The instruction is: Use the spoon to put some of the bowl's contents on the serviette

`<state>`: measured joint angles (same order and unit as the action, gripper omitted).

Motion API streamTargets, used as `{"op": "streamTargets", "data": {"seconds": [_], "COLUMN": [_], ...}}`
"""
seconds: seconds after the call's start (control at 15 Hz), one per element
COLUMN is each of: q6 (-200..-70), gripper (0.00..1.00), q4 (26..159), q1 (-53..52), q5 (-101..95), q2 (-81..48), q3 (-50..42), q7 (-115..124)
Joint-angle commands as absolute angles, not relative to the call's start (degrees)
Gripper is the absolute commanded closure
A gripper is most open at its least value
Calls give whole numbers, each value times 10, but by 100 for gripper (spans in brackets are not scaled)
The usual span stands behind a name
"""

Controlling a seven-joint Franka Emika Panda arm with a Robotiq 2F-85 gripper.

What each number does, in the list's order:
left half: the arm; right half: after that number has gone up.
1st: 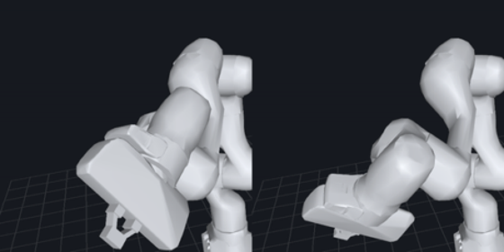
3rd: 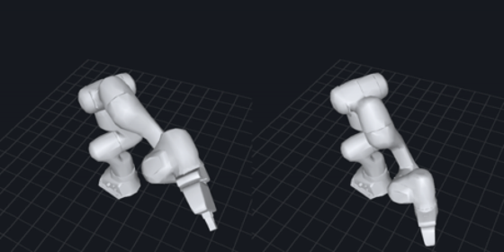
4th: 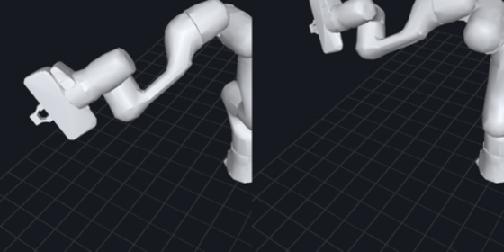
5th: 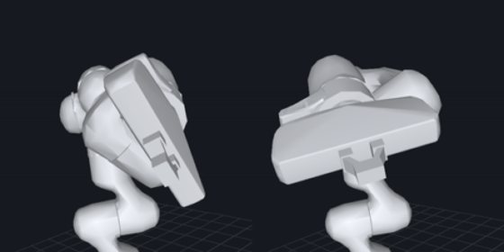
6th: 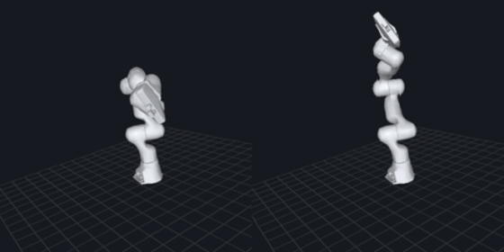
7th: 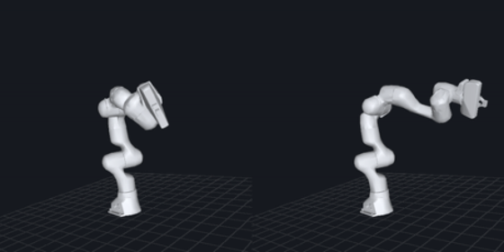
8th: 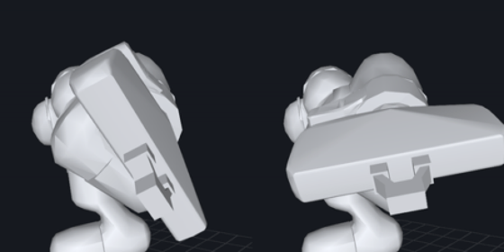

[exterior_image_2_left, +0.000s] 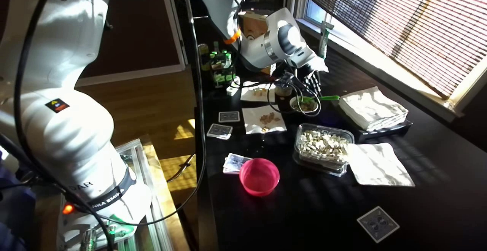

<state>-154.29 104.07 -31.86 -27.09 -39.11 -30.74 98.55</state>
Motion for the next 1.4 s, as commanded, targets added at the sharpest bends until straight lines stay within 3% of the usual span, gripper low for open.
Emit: {"op": "streamTargets", "data": {"seconds": [0.0,0.87,1.33], "q6": [-1490,-1433,-1363], "gripper": [96,96,96], "q4": [974,906,901], "q1": [-312,-296,-265], "q5": [-314,-446,-500], "q2": [-439,-479,-463], "q3": [-306,-287,-220], "q7": [1008,1072,1066]}}
